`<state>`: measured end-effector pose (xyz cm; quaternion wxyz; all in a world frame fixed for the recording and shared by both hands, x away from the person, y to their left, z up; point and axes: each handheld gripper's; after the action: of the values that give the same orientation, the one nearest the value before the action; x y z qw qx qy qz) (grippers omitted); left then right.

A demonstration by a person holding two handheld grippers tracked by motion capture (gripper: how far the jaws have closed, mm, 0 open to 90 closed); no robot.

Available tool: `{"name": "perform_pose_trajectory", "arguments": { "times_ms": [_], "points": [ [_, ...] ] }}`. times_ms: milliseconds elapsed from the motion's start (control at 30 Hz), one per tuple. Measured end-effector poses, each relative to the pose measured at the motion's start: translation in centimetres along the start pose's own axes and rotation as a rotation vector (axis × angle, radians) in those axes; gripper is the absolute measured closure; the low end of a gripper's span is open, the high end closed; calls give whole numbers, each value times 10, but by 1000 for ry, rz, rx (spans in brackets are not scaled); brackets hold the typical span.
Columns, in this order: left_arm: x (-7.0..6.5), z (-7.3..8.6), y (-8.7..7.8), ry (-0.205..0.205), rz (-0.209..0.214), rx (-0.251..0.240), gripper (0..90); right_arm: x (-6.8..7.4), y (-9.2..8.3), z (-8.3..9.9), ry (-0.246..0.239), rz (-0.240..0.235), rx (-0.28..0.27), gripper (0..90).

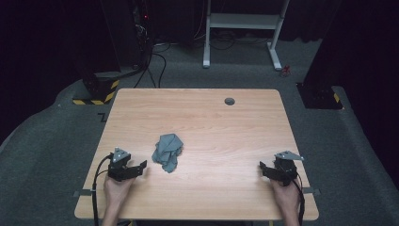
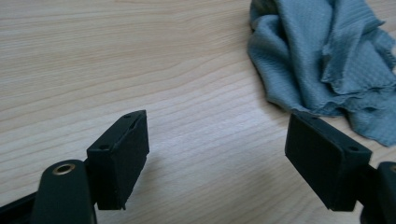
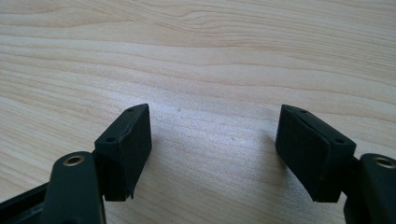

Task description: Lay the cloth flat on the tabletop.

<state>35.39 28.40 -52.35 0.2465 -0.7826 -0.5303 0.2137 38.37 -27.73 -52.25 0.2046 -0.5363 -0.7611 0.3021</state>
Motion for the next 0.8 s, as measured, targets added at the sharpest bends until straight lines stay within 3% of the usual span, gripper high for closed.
{"name": "perform_pose_trajectory", "arguments": {
  "times_ms": [267,533,633,800],
  "points": [
    [-7,-3,1,1,54,2,215,0,0,0,-3,0,-1,267],
    [-27,-12,5,23,118,-24,228,0,0,0,-4,-3,-1,268],
    [-35,-18,10,58,119,-12,221,0,0,0,-3,-5,0,268],
    [-44,-27,19,72,125,-11,226,0,0,0,-4,-5,1,268]
  ]
}}
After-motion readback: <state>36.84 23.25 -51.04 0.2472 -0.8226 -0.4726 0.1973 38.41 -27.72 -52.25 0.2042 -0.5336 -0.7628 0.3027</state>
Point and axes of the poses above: each handheld gripper's, and its own axes: y roughly forward along the jaws, z roughly out of its underside, x roughly to its left, and after that the axes turned 1 degree about -x, right-handed
